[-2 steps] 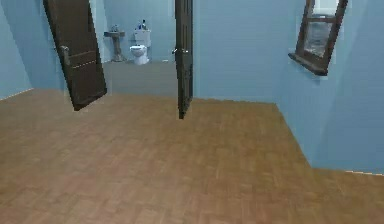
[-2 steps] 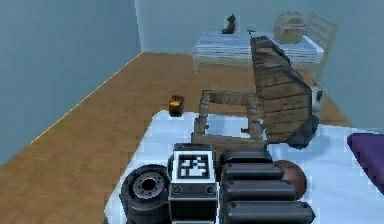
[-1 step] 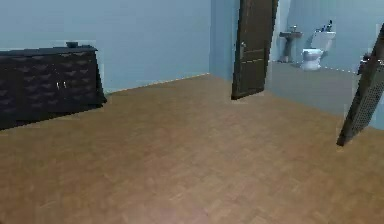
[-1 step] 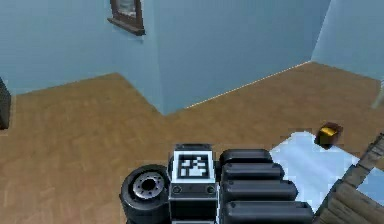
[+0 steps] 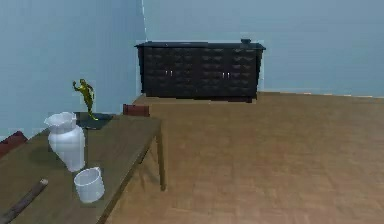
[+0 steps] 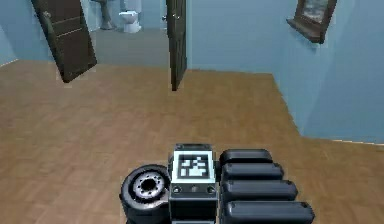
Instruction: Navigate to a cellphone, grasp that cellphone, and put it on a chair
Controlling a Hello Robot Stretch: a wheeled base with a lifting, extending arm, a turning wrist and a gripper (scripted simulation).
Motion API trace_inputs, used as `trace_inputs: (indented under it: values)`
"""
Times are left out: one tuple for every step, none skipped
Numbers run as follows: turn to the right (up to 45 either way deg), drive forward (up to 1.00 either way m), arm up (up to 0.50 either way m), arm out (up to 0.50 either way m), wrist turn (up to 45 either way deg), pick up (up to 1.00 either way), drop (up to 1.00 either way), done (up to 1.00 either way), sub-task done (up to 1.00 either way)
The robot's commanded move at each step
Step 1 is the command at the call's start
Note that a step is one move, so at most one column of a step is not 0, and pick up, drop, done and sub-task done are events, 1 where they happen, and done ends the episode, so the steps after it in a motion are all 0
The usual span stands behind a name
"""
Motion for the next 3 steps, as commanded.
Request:
trace_inputs:
  values:
    - [-45.0,0.0,0.0,0.0,0.0,0.0,0.0,0.0,0.0]
    - [-30.0,0.0,0.0,0.0,0.0,0.0,0.0,0.0,0.0]
    - [45.0,0.0,0.0,0.0,0.0,0.0,0.0,0.0,0.0]
